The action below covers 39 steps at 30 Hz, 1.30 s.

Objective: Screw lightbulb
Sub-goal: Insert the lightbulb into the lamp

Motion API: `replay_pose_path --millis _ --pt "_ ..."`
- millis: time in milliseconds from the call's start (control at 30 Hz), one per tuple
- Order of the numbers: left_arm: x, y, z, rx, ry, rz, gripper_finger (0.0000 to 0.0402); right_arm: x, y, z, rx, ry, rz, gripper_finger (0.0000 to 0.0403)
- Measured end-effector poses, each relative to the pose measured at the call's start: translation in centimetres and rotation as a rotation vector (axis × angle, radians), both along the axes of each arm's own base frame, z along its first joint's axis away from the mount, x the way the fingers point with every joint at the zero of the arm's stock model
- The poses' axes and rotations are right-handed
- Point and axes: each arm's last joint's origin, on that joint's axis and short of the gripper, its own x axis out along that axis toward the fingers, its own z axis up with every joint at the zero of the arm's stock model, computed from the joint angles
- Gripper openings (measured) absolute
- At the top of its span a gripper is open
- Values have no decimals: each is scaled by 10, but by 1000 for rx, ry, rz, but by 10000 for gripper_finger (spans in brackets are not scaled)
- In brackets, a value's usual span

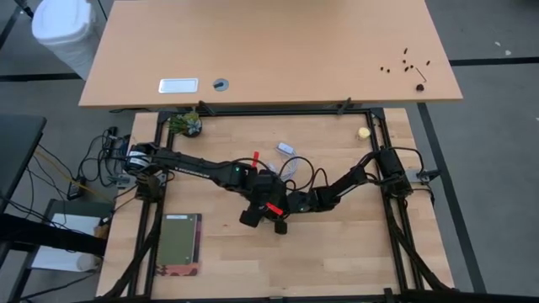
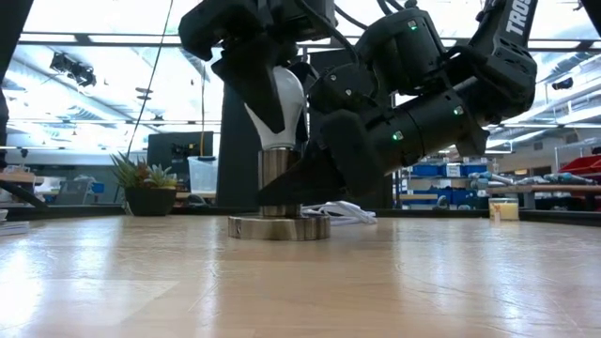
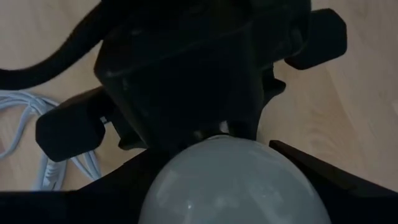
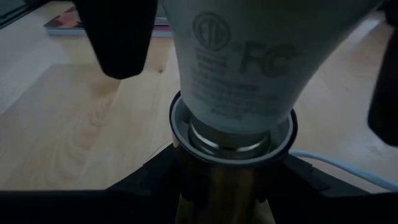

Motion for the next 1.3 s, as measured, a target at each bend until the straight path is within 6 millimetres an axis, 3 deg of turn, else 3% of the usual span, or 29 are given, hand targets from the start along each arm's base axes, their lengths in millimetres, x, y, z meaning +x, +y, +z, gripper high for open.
replay_pose_path --millis 533,933,1167,1300 --pt "-1 -1 -9 -68 -2 166 269 0 -1 -1 10 5 -11 197" --pt "5 -1 -7 -186 -58 449 268 0 -3 -1 20 1 -60 197" --pt "8 -2 -6 -155 -88 340 271 0 -3 -1 16 1 -67 198" --pt "11 -3 2 -131 -104 269 294 0 -4 -1 14 0 -69 204"
